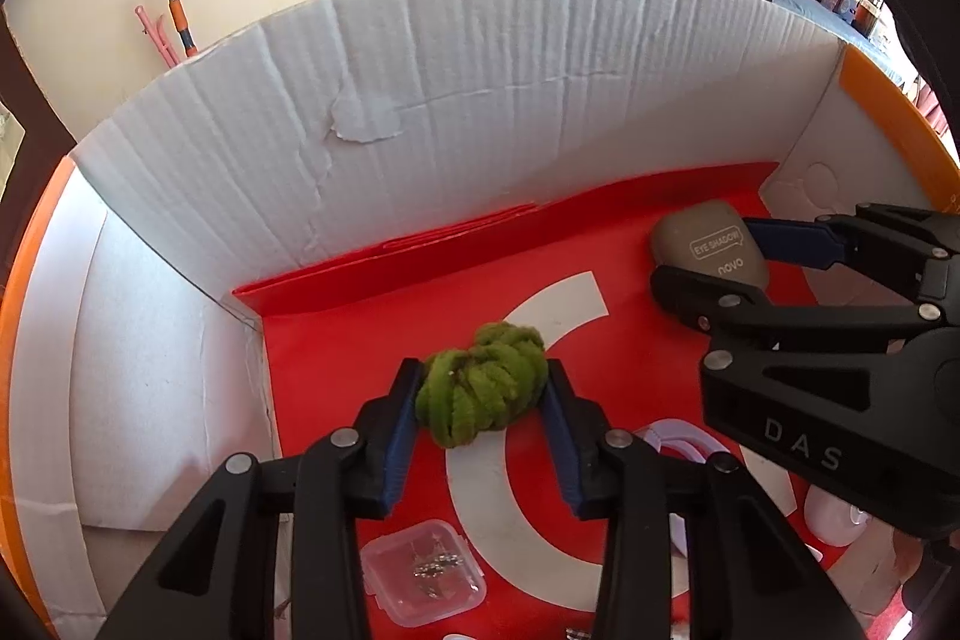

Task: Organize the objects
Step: 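Open left tool to release the green toy while right tool releases the case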

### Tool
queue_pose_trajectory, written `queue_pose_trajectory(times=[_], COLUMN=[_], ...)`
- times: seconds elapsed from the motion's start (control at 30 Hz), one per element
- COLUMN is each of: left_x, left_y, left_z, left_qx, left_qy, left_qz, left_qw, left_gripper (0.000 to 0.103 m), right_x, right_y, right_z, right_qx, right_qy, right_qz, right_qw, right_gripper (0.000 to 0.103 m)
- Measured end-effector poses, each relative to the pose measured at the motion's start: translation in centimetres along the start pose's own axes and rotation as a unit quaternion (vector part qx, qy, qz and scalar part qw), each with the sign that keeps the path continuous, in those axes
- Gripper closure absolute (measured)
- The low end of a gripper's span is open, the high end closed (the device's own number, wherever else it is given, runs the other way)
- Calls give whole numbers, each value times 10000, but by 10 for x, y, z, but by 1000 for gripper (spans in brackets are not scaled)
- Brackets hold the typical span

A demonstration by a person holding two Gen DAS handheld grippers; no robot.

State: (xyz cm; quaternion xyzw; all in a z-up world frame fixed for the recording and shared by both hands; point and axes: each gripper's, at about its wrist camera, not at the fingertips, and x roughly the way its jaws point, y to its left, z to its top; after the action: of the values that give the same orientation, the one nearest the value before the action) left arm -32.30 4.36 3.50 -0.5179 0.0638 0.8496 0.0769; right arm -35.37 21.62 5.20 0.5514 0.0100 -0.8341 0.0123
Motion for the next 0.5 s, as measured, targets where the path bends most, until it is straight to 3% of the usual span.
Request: queue_pose_trajectory(times=[0.5], left_x=[0], left_y=[-8], left_z=[1], left_qx=[21], left_qy=[-10], left_qz=[12], left_qw=[10000], left_gripper=[55], right_x=[-9], right_y=[4], right_z=[-2], right_qx=[-32], right_qy=[51], right_qz=[-29], right_qw=[10000], right_gripper=[52])
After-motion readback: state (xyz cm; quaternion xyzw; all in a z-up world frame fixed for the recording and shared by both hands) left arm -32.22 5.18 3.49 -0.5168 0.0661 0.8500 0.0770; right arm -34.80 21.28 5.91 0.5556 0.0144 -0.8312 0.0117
